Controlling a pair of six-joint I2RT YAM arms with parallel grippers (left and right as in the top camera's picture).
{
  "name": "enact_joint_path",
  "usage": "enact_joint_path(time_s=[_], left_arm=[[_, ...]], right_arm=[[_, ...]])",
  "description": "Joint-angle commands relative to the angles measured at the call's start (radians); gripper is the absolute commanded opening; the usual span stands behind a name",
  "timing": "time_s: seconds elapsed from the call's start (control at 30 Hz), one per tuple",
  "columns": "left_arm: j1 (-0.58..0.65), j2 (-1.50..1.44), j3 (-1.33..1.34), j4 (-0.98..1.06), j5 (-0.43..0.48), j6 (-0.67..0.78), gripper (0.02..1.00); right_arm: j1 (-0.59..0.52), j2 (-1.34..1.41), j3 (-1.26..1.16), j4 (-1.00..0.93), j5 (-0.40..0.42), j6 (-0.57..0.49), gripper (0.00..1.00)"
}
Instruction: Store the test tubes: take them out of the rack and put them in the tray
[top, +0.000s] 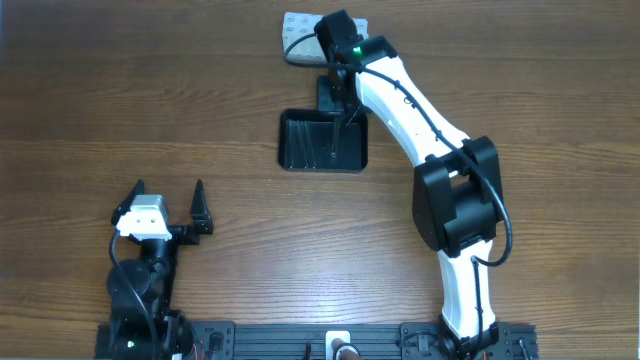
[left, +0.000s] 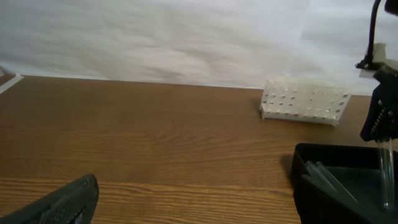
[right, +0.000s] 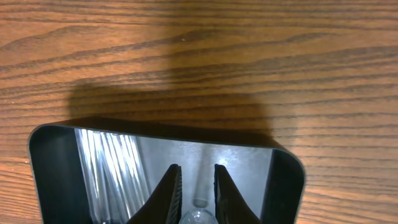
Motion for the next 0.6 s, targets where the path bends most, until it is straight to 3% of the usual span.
enact_joint_path(time_s=[0.03,0.2,0.37,0.53,0.6], left_arm=[[0.006,-0.008,-0.005,-0.001,0.013,0.014,1.000],[0.006,-0.008,-0.005,-0.001,0.013,0.014,1.000],[0.006,-0.008,-0.005,-0.001,0.013,0.014,1.000],[0.006,-0.008,-0.005,-0.001,0.013,0.014,0.998],[0.006,-0.008,-0.005,-0.001,0.013,0.014,1.000]], right_arm=[[0.014,0.010,-0.041,0.008,0.014,0.042,0.106],[0.015,0.010,-0.053,0.010,0.019,0.042,0.143],[0.017,0.010,-0.061,0.025,0.025,0.042,0.290],[0.017,0.007,-0.058,0.042,0.027,0.041,0.347],[0.016,-0.023,-0.058,0.053,0.066,0.036,0.384]])
